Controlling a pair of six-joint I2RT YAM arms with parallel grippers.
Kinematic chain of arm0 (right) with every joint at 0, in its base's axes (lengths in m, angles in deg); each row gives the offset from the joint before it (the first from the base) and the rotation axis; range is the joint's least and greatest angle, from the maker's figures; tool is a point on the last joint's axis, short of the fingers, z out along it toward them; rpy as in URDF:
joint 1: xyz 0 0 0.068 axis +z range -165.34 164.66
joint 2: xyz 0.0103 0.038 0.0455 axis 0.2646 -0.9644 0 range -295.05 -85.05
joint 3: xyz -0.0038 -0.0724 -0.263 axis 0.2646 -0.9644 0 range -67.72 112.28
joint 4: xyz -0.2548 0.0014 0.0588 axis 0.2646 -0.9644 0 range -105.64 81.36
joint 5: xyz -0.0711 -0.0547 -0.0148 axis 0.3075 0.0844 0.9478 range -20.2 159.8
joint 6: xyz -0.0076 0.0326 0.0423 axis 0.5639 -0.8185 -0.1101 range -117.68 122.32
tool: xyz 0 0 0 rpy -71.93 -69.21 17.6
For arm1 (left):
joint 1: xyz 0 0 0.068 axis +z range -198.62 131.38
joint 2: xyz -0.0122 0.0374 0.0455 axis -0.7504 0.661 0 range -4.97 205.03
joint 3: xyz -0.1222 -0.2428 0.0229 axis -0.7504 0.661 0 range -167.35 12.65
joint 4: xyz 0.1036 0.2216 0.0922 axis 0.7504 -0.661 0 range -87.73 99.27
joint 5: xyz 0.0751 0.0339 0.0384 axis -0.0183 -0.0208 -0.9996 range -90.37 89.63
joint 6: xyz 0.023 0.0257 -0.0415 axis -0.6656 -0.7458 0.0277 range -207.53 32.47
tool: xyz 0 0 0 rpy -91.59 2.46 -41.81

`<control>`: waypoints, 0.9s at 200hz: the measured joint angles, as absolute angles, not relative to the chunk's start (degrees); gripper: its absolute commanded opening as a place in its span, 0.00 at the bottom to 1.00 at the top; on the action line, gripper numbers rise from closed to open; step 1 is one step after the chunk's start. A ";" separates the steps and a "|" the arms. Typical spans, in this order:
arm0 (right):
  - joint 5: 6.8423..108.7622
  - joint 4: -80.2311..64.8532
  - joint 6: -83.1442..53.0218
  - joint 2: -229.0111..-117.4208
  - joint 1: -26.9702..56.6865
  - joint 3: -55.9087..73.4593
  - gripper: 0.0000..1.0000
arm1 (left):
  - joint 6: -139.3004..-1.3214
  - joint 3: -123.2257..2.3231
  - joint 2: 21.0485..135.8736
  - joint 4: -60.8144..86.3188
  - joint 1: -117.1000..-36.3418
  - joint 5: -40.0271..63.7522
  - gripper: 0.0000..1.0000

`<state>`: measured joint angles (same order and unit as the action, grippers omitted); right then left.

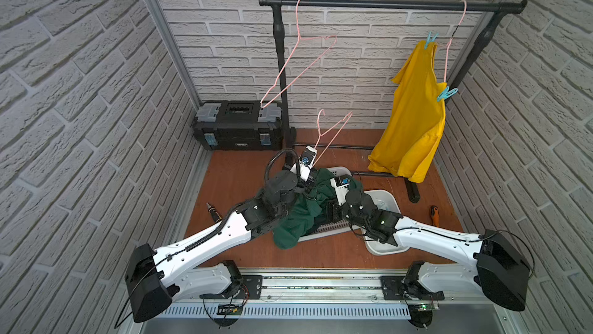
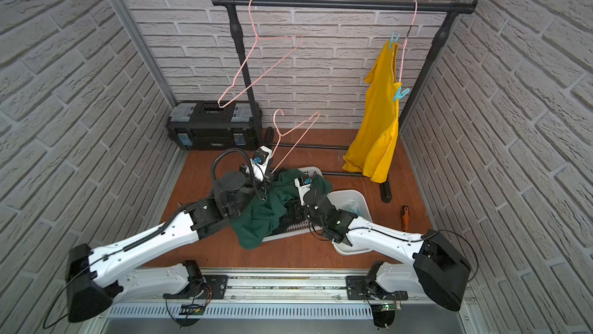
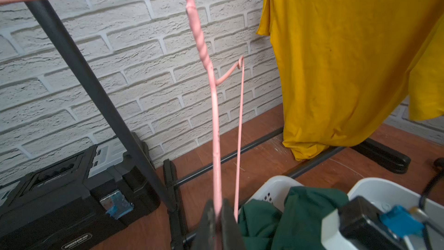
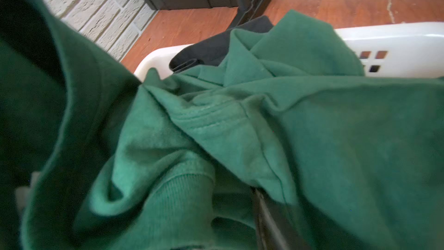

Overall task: Remove the clothespins securing t-shirts to the hanger
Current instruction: Remove the T-shirt from the hanger.

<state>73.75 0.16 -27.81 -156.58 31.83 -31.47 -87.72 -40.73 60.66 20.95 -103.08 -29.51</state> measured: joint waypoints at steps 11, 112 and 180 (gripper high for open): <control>72.72 0.24 -27.19 -156.21 31.75 -31.84 0.62 | -87.69 -41.28 61.82 21.89 -102.99 -29.58 0.00; 69.40 -0.78 -21.31 -146.04 31.35 -32.73 0.77 | -87.96 -45.39 73.31 32.93 -101.68 -29.86 0.00; 68.39 -0.37 -19.59 -145.89 30.74 -34.15 0.83 | -82.82 -46.33 73.49 33.67 -97.35 -26.91 0.00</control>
